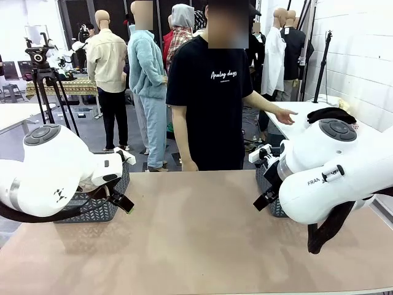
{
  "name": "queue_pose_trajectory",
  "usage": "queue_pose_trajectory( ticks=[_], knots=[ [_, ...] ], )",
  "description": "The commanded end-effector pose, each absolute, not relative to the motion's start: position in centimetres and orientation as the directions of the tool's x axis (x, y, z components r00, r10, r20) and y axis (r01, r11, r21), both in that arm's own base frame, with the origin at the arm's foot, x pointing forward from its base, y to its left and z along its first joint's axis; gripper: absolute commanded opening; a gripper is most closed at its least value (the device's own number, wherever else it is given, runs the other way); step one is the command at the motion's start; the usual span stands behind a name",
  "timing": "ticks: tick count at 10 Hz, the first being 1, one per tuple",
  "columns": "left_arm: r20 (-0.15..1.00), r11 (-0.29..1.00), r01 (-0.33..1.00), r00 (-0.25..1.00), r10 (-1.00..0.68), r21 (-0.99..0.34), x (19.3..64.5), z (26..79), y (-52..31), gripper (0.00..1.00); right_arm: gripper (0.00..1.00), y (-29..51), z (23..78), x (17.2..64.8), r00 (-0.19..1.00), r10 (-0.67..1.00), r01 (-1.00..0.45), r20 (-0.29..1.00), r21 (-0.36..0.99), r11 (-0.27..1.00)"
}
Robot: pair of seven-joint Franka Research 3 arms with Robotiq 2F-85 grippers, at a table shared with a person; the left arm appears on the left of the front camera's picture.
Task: Sort the tops and bottoms.
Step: Lift clothes from the center of the table with your left hand.
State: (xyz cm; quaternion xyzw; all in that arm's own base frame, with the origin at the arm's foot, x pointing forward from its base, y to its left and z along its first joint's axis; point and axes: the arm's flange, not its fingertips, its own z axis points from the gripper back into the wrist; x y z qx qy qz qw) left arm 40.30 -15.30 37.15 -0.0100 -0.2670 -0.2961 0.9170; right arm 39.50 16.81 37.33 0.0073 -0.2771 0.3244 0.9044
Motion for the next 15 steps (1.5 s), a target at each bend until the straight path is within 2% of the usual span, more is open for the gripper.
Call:
queue_pose_trajectory(
  ticks=[1,15],
  knots=[
    [0.496,0.826,0.546,0.684,-0.535,0.138,40.35,37.15,-15.16,1.0,1.0,16.78,37.33,39.51,0.638,0.58,-0.589,0.507,-0.164,0.792],
    [0.496,0.826,0.546,0.684,-0.535,0.138,40.35,37.15,-15.16,1.0,1.0,16.78,37.33,39.51,0.638,0.58,-0.589,0.507,-0.164,0.792]
  ],
)
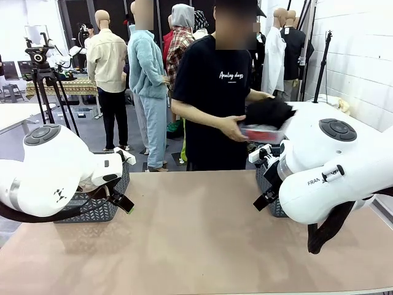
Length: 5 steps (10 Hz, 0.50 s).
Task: Sort the tops and bottoms.
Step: Lift clothes from the center of the table with your left hand.
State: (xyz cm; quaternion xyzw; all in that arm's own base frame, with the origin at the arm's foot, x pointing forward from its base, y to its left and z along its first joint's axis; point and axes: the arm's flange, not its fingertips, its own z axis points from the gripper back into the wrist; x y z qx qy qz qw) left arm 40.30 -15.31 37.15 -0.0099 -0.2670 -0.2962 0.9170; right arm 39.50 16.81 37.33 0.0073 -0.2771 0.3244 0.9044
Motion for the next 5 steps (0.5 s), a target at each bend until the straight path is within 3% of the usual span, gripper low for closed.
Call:
queue_pose_trajectory(
  ticks=[1,5],
  knots=[
    [0.496,0.826,0.546,0.684,-0.535,0.138,40.35,37.15,-15.16,1.0,1.0,16.78,37.33,39.51,0.638,0.58,-0.589,0.507,-0.164,0.792],
    [0.496,0.826,0.546,0.684,-0.535,0.138,40.35,37.15,-15.16,1.0,1.0,16.78,37.33,39.51,0.638,0.58,-0.589,0.507,-0.164,0.792]
  ],
)
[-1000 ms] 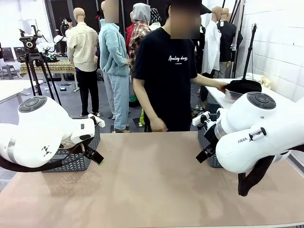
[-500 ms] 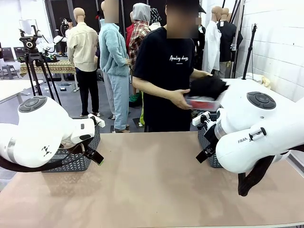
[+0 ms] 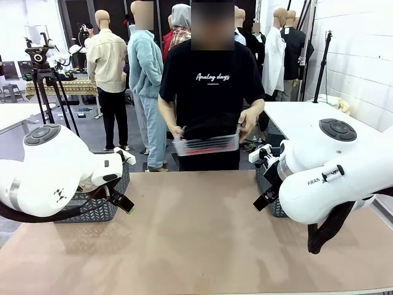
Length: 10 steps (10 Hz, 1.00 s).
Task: Sort the tops and bottoms.
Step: Lift clothes from the center of the table with your left hand.
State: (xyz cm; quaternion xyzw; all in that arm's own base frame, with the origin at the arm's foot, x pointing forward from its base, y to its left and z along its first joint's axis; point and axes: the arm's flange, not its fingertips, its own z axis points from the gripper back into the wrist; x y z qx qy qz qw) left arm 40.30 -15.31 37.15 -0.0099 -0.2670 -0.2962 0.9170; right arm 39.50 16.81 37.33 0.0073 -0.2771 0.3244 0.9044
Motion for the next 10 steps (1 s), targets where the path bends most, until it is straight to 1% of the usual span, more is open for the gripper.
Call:
queue_pose_trajectory(
  ticks=[1,10],
  knots=[
    [0.496,0.826,0.546,0.684,-0.535,0.138,40.35,37.15,-15.16,1.0,1.0,16.78,37.33,39.51,0.638,0.58,-0.589,0.507,-0.164,0.792],
    [0.496,0.826,0.546,0.684,-0.535,0.138,40.35,37.15,-15.16,1.0,1.0,16.78,37.33,39.51,0.638,0.58,-0.589,0.507,-0.164,0.792]
  ],
)
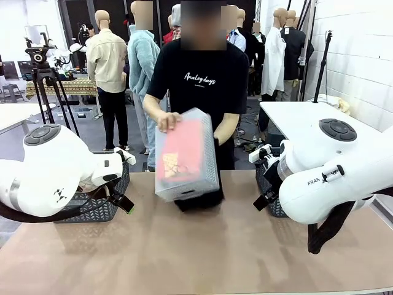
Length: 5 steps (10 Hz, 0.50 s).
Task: Sort the tops and bottoms.
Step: Lift clothes from the center of the table with your left hand.
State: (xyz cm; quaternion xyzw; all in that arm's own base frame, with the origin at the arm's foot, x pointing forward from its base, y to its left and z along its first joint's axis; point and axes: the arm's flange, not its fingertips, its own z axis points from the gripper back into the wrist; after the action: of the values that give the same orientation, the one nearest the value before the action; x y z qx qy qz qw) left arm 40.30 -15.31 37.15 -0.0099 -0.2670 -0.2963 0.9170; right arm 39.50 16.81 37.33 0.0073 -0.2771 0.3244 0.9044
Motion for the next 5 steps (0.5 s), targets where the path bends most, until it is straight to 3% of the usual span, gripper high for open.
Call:
queue_pose_trajectory(
  ticks=[1,5],
  knots=[
    [0.496,0.826,0.546,0.684,-0.535,0.138,40.35,37.15,-15.16,1.0,1.0,16.78,37.33,39.51,0.638,0.58,-0.589,0.507,-0.164,0.792],
    [0.496,0.826,0.546,0.684,-0.535,0.138,40.35,37.15,-15.16,1.0,1.0,16.78,37.33,39.51,0.638,0.58,-0.589,0.507,-0.164,0.792]
  ],
)
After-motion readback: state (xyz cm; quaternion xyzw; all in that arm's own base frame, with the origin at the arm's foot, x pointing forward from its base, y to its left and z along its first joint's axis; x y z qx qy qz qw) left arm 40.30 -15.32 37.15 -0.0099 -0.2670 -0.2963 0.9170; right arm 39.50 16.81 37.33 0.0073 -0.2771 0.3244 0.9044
